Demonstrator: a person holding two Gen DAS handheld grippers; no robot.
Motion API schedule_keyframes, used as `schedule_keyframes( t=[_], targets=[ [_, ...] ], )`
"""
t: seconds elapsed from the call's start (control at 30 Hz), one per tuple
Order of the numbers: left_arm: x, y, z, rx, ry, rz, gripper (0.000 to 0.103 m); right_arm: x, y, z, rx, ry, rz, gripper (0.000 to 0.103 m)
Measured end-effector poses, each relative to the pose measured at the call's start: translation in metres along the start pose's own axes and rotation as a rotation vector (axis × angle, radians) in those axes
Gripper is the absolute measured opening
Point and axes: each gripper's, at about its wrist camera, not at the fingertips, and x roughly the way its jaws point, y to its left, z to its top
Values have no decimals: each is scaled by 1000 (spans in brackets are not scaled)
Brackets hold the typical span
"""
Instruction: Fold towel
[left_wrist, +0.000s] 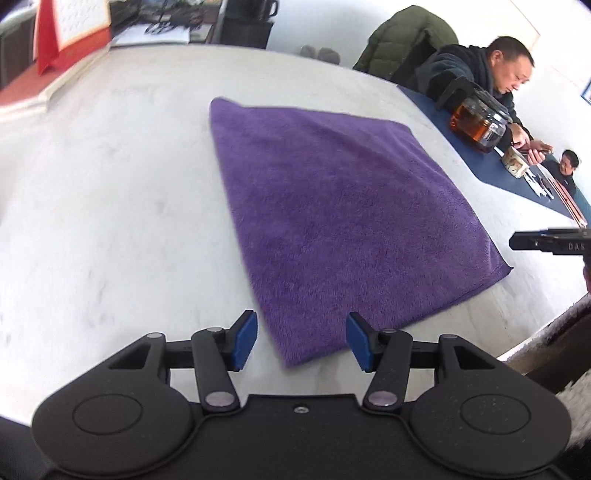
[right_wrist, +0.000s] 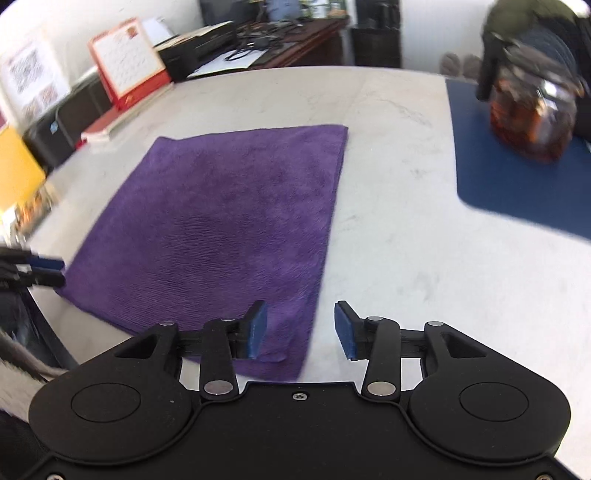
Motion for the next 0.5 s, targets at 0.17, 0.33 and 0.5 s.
schedule_keyframes(
  t=[0.17, 0.33, 0.5],
  targets=[
    [-1, -1, -2, -33, 17, -14, 51, 4, -2, -14, 125, 47, -20, 43],
    [2, 0, 1, -67, 23, -23, 49, 6, 5, -18, 156, 69, -34, 43],
    [6, -2, 4, -69, 36, -25, 27, 7, 10, -16, 156, 65, -30, 45]
  ],
)
